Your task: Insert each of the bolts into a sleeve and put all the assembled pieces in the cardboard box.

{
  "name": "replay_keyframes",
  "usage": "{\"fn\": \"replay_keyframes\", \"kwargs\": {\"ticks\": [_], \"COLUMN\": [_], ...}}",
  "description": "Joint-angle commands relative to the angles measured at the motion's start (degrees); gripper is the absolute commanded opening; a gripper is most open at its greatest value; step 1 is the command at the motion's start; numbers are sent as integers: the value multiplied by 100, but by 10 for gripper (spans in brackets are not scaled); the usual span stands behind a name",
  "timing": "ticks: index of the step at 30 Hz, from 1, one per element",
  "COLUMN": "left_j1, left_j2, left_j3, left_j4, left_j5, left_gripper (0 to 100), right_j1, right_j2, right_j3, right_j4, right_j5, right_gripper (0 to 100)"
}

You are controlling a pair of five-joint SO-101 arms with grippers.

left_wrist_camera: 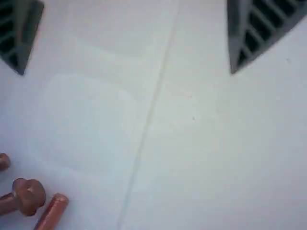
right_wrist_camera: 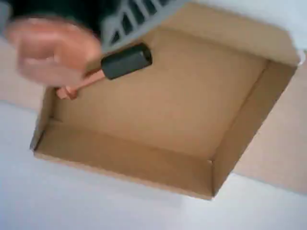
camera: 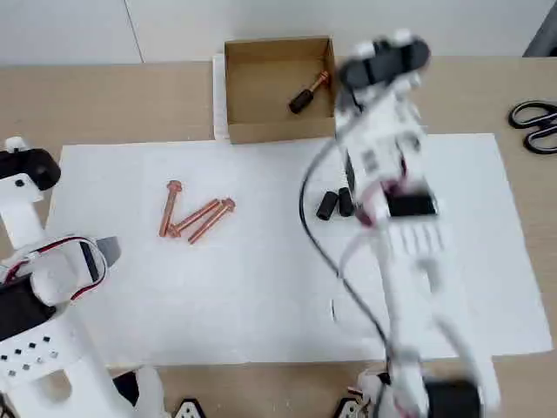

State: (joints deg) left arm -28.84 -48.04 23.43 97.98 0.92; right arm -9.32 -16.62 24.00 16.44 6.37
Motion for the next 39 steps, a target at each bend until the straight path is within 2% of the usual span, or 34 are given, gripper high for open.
{"fn": "replay_keyframes", "kwargs": {"ticks": [1, 10, 19, 23, 31, 39], "left_j1": [-18, -9, 0, 0, 0, 0], "left_j2": [9, 18, 18, 18, 18, 18], "left_j3": [13, 207, 233, 242, 242, 242], "left_j4": [35, -132, -158, -158, -158, -158], "left_j5": [-35, -26, -26, -26, -26, -35], "left_gripper": [258, 258, 258, 258, 258, 258], "right_j1": [4, -48, -57, -101, -180, -163], "right_j2": [1771, 4989, 7108, 7547, 7609, 7609], "right_j3": [-1978, -5064, -7007, -7508, -7877, -9143], "right_j4": [-347, -365, -330, -321, 189, 1305], "right_j5": [26, 26, 26, 26, 26, 26], "right_gripper": [4, 4, 8, 14, 203, 147]}}
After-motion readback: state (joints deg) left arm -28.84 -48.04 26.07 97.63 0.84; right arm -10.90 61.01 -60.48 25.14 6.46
